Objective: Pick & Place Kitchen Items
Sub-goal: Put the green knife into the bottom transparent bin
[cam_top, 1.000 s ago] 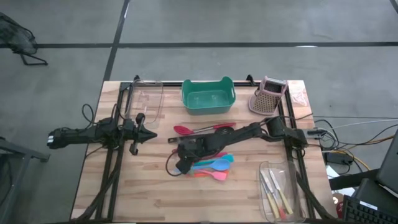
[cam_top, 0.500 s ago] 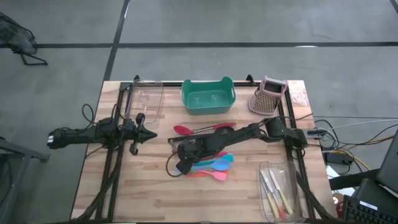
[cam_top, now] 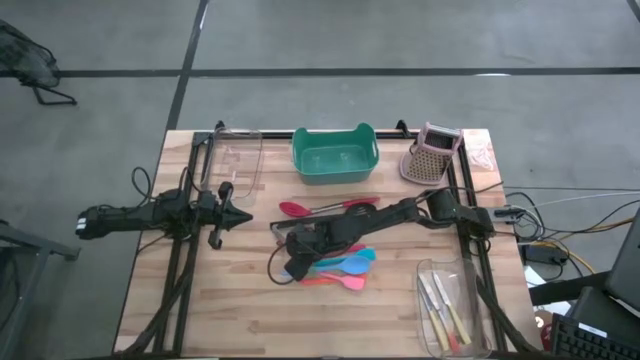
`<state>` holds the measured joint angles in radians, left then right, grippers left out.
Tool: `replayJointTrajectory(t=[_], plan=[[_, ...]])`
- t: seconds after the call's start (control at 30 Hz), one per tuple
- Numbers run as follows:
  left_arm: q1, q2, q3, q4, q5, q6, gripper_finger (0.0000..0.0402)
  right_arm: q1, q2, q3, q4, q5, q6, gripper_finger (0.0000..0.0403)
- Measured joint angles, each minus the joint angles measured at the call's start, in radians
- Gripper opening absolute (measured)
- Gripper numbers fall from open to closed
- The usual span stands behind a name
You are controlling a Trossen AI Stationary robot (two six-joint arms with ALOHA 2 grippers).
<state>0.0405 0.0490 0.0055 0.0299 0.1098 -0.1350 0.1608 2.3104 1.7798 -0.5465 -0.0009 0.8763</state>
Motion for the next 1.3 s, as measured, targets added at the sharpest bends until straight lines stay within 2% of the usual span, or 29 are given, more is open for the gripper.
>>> replayJointTrajectory(t=[0.17,0.3,0.6,1.3], plan=[[0.0,0.0,0.0,0.0,0.0,0.0,0.0014,0.0,0.0,0.0,-0.001,0.0,-0.021,0.0061],[0.0,0.0,0.0,0.0,0.0,0.0,0.0014,0.0,-0.008,-0.001,-0.004,-0.001,-0.042,0.0042],[0.0,0.0,0.0,0.0,0.0,0.0,0.0014,0.001,-0.066,-0.001,-0.071,0.012,-0.071,0.004],[0.0,0.0,0.0,0.0,0.0,0.0,0.0014,0.073,-0.171,-0.001,-0.366,0.163,-0.066,0.0032]])
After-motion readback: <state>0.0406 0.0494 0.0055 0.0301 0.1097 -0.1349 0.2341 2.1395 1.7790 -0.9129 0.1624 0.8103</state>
